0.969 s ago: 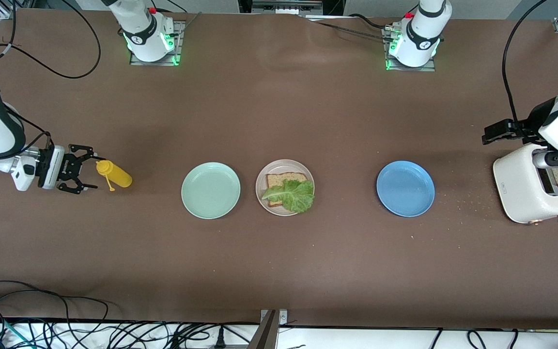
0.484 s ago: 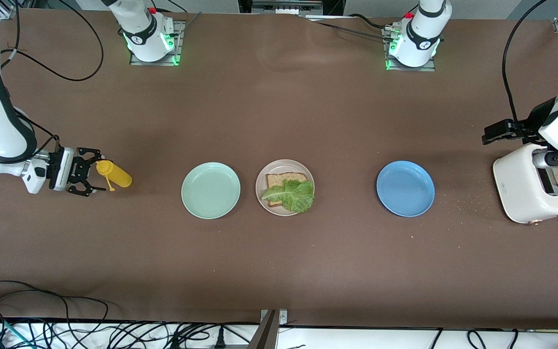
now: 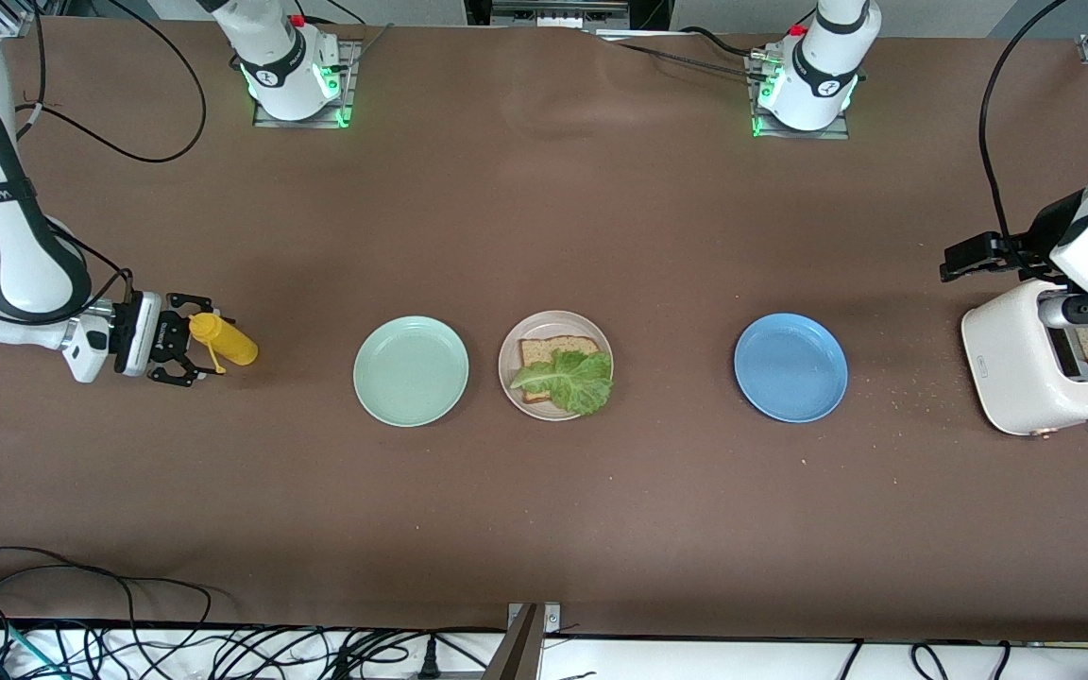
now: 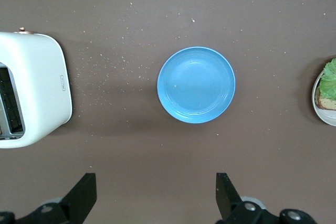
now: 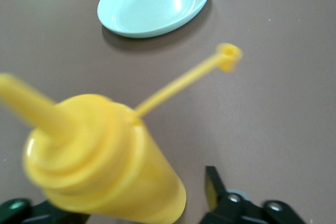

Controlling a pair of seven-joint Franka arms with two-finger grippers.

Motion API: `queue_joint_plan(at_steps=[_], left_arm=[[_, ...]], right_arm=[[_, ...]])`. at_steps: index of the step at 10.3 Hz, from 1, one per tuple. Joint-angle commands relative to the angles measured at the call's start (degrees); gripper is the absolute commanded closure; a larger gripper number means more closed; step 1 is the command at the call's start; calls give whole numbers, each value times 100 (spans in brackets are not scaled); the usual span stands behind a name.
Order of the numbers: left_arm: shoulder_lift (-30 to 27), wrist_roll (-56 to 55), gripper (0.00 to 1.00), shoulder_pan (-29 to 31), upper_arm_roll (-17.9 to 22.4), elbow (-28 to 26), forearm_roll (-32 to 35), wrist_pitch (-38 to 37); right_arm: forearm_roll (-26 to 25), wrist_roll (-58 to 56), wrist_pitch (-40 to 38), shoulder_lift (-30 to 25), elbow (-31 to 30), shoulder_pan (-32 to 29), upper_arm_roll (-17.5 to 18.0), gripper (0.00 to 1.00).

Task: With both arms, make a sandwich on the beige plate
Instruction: 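Close the right gripper on the mustard bottle and lift it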

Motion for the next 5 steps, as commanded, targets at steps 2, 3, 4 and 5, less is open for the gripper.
queue_joint_plan(at_steps=[2, 3, 4, 5], left_arm=[[40, 31, 0, -35, 6, 126, 146, -89], [31, 31, 0, -35, 6, 126, 146, -89], [39, 31, 0, -26, 6, 126, 146, -89], [31, 31, 0, -26, 6, 126, 146, -89]], right_arm=[[148, -76, 485, -65, -67, 58, 341, 100], [122, -6, 626, -109, -41, 277, 333, 100], [61, 55, 844, -153, -24, 505, 332, 100], [-27, 213, 1099, -171, -15, 769, 324, 100]])
